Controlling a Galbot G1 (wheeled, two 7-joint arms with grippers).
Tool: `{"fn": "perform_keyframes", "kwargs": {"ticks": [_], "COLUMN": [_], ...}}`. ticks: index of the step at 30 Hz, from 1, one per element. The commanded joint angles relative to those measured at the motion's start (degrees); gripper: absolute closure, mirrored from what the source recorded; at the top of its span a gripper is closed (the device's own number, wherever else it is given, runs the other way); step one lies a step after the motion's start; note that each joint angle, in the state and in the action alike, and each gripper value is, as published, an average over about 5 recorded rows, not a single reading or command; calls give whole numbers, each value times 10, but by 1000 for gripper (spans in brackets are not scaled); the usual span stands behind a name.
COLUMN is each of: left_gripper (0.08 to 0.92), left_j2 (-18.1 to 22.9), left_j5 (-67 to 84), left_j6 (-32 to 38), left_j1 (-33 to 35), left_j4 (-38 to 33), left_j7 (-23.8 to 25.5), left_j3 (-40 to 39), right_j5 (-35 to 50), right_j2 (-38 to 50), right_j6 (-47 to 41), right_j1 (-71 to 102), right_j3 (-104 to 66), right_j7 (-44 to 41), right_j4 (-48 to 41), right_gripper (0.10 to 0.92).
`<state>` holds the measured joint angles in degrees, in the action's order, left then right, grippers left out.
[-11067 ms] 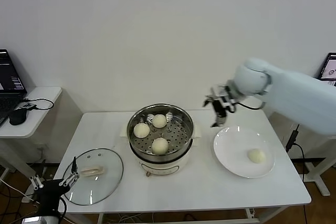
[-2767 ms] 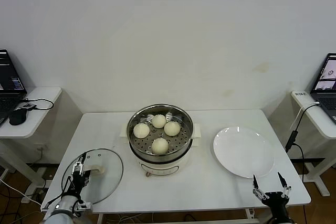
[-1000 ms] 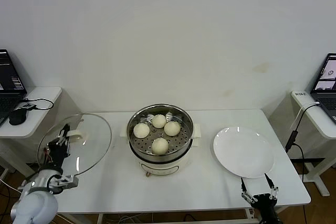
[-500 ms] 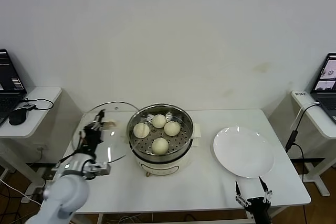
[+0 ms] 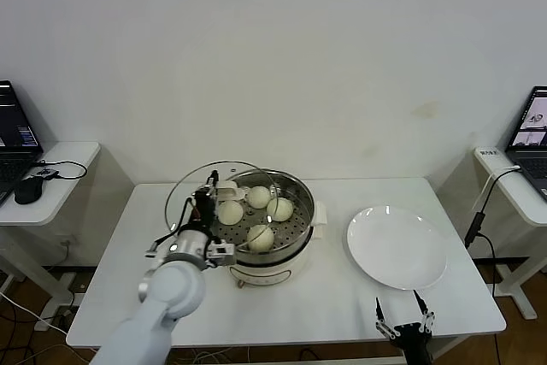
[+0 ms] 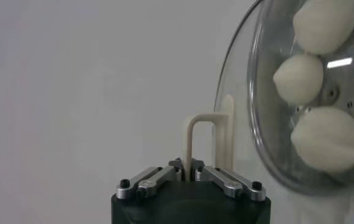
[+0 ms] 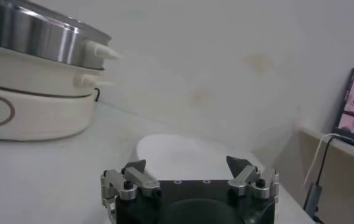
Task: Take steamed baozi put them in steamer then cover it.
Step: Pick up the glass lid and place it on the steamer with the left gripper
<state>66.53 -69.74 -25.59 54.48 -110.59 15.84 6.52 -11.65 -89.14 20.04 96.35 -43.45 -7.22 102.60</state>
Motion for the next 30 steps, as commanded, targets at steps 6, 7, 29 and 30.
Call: {"fn": "perform_keyframes", "kwargs": {"ticks": [6, 7, 29, 30], "left_gripper": [853, 853, 853, 853], "left_j2": [100, 104, 126, 126], "left_j5": [-72, -74, -87, -87], "left_j6": [-29, -29, -25, -25], "left_j1": [-65, -66, -52, -52], "left_j4": [72, 76, 109, 111], "left_j7": [39, 38, 35, 34], "left_j3": [-70, -71, -72, -71], "right_j5": [-20, -20, -14, -14], "right_j2": [-6, -6, -5, -5], "right_j6": [7, 7, 7, 7], "right_j1": [-2, -1, 3, 4], "right_j3": [7, 7, 20, 21], "right_j7": [4, 4, 3, 3], "right_j4": [-20, -20, -14, -14], "right_gripper": [202, 202, 203, 203]}}
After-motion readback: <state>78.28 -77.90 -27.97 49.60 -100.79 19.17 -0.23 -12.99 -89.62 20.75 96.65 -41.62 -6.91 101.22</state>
